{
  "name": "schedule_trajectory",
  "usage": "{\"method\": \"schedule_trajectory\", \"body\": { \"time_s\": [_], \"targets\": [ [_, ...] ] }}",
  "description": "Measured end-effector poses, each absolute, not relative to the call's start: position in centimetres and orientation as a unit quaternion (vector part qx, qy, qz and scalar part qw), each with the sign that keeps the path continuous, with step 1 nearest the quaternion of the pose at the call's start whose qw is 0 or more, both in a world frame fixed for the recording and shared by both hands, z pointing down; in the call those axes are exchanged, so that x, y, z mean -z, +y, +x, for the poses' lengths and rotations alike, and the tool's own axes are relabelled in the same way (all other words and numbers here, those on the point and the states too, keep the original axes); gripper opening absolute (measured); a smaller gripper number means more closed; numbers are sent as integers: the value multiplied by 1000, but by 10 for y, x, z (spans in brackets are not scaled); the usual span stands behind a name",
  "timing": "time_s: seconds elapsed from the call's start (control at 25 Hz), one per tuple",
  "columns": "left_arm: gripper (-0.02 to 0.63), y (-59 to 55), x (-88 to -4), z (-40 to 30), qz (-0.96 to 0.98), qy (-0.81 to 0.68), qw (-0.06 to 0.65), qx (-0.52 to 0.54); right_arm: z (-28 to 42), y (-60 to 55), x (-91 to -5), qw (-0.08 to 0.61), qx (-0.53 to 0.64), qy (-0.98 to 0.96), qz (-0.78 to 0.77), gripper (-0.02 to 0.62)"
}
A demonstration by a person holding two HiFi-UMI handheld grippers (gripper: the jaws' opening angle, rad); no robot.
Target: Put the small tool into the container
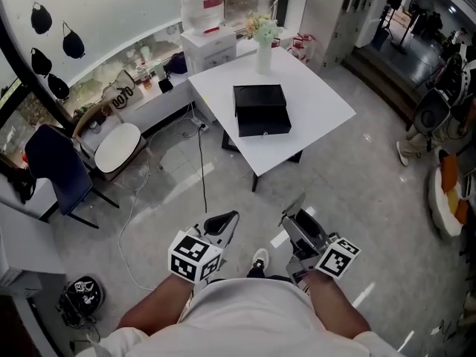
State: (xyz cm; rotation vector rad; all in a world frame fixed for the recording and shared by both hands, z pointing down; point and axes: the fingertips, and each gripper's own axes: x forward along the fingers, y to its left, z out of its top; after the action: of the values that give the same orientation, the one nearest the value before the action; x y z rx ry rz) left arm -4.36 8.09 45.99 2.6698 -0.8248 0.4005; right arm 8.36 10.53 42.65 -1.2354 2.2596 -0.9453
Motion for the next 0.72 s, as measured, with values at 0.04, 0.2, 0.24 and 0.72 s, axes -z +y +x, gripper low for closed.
{"method": "schedule_trajectory", "body": {
  "time_s": [0.04, 0.2, 0.24, 0.72],
  "targets": [
    [8, 74, -458, -37, 934, -291, 157, -139, 90, 98, -425, 199, 338, 809, -438, 288],
    [8, 54, -458, -13, 930, -301, 157, -142, 110, 71, -427, 194, 344, 816, -421, 288],
    [8, 50, -459, -8, 928, -304, 159, -144, 115, 66, -429, 192, 347, 817, -418, 288],
    [8, 16, -468, 43, 916, -327, 165, -166, 161, 23, -444, 182, 370, 823, -390, 288]
  ]
}}
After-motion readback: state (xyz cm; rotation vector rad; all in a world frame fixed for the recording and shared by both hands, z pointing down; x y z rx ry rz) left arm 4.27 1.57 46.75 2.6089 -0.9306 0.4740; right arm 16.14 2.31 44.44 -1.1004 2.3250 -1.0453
